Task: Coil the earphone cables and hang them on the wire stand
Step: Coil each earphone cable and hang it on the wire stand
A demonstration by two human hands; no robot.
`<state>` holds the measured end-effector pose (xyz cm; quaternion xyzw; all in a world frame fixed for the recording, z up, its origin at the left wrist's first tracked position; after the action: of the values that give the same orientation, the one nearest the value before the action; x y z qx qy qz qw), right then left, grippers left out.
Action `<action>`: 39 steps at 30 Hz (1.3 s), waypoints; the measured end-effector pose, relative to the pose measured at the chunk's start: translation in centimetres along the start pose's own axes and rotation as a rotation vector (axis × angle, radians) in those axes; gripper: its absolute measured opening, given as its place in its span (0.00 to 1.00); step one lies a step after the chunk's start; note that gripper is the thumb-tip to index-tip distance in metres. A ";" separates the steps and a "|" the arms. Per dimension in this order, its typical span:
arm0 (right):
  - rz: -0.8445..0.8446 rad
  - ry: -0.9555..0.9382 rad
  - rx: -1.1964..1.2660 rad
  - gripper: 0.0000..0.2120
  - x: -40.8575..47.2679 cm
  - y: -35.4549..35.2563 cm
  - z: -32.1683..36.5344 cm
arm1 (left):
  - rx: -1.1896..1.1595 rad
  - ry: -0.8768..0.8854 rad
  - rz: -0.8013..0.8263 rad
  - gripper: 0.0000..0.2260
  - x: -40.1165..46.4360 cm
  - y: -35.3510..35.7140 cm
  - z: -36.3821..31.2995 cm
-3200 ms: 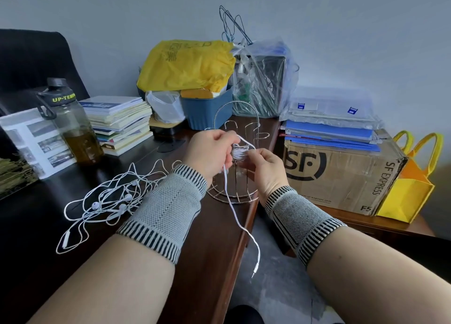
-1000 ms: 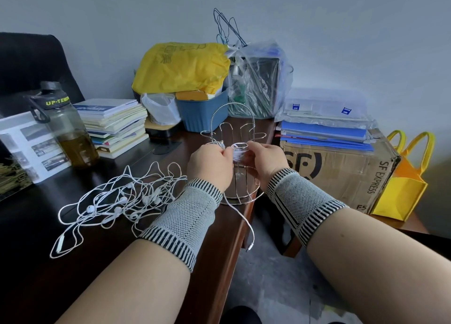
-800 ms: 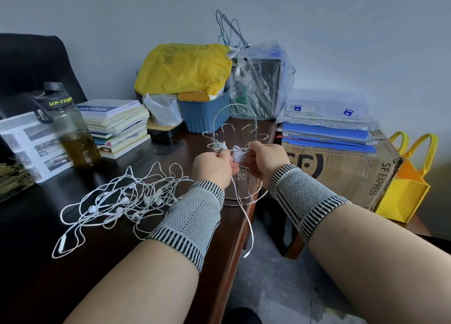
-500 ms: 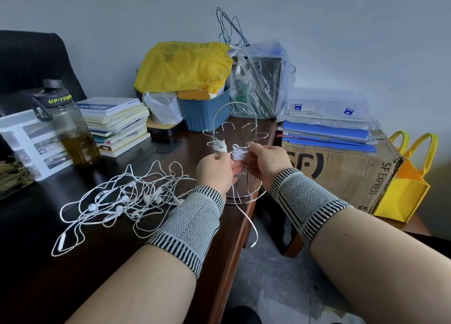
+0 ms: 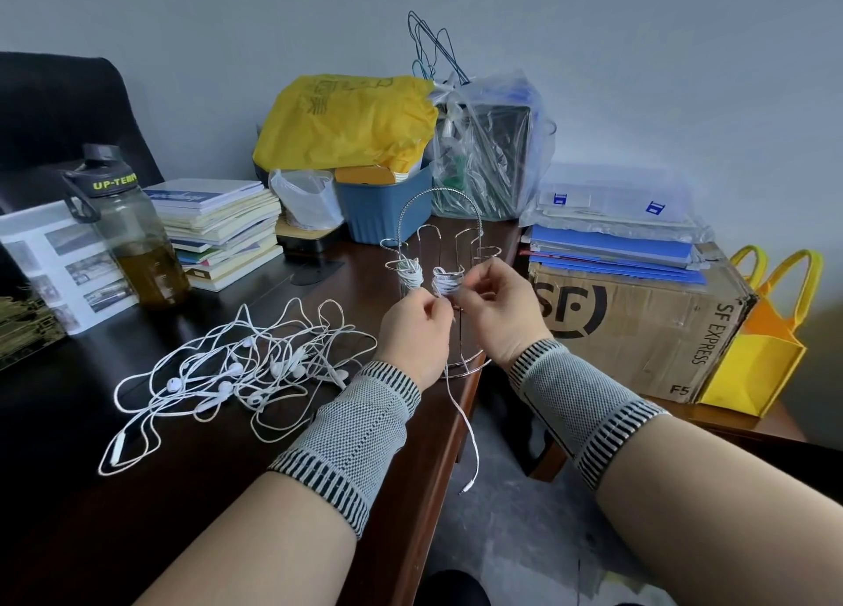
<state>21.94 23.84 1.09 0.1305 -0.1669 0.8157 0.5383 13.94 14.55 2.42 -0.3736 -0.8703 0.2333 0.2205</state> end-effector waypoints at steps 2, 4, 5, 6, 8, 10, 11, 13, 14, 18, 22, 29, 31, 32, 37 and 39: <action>0.068 -0.156 -0.140 0.18 -1.1 0.2 0.3 | 0.102 0.050 0.004 0.08 0.0 0.2 -0.1; 0.122 -0.250 -0.253 0.19 -1.8 0.2 0.5 | 0.191 0.087 0.011 0.05 -0.1 0.3 -0.3; 0.139 -0.276 -0.297 0.18 -1.9 0.2 0.6 | 0.241 0.105 0.017 0.04 -0.1 0.3 -0.4; 0.146 -0.283 -0.334 0.17 -1.9 0.2 0.6 | 0.293 0.126 0.024 0.04 -0.1 0.2 -0.5; 0.145 -0.277 -0.393 0.16 -1.6 0.1 0.6 | 0.386 0.175 0.029 0.04 -0.2 0.0 -0.4; 0.133 -0.292 -0.429 0.15 -1.4 0.0 0.7 | 0.427 0.221 0.013 0.04 -0.2 -0.3 -0.1; 0.126 -0.306 -0.442 0.14 -1.3 0.0 0.7 | 0.430 0.241 -0.002 0.05 -0.2 -0.5 0.0; 0.120 -0.338 -0.455 0.13 -1.2 0.0 0.6 | 0.434 0.281 -0.037 0.08 -0.3 -0.9 -0.1; 0.118 -0.352 -0.459 0.12 -1.2 0.1 0.6 | 0.436 0.300 -0.051 0.09 -0.4 -1.1 -0.3; 0.063 -0.346 -0.421 0.08 -1.3 0.0 0.4 | 0.335 0.279 -0.047 0.09 -0.3 -2.1 -0.7; 0.011 -0.093 -0.162 0.03 -1.5 -0.4 -0.3 | 0.337 0.264 0.036 0.10 0.3 -3.7 0.0; -0.048 0.334 0.481 0.06 -1.1 0.0 -0.1 | 0.112 0.232 0.083 0.07 1.2 -3.9 0.0; -0.032 0.365 0.541 0.07 -1.1 -0.1 0.3 | 0.036 0.241 0.119 0.04 1.4 -3.6 -0.8; -0.027 0.380 0.566 0.08 -1.1 -0.1 0.3 | 0.023 0.250 0.146 0.04 1.5 -3.4 -1.2; -0.016 0.472 0.615 0.12 -0.5 -0.3 0.8 | 0.394 0.302 0.249 0.11 2.8 -3.8 -3.0; -0.014 0.489 0.576 0.12 -0.2 -0.3 1.0 | 0.409 0.240 0.171 0.15 3.4 -3.9 -3.1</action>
<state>22.32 23.37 1.93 0.0792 0.2037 0.8327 0.5089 11.44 15.50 7.86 -0.4185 -0.7377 0.3763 0.3730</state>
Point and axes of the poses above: each hand's wrist, its own x-axis towards the middle knuckle, its own y-axis out of the palm, z = x × y, the point moved 2 cm from there along x, towards the middle knuckle, and after that the axes turned 5 degrees about x, right-handed, at the moved point
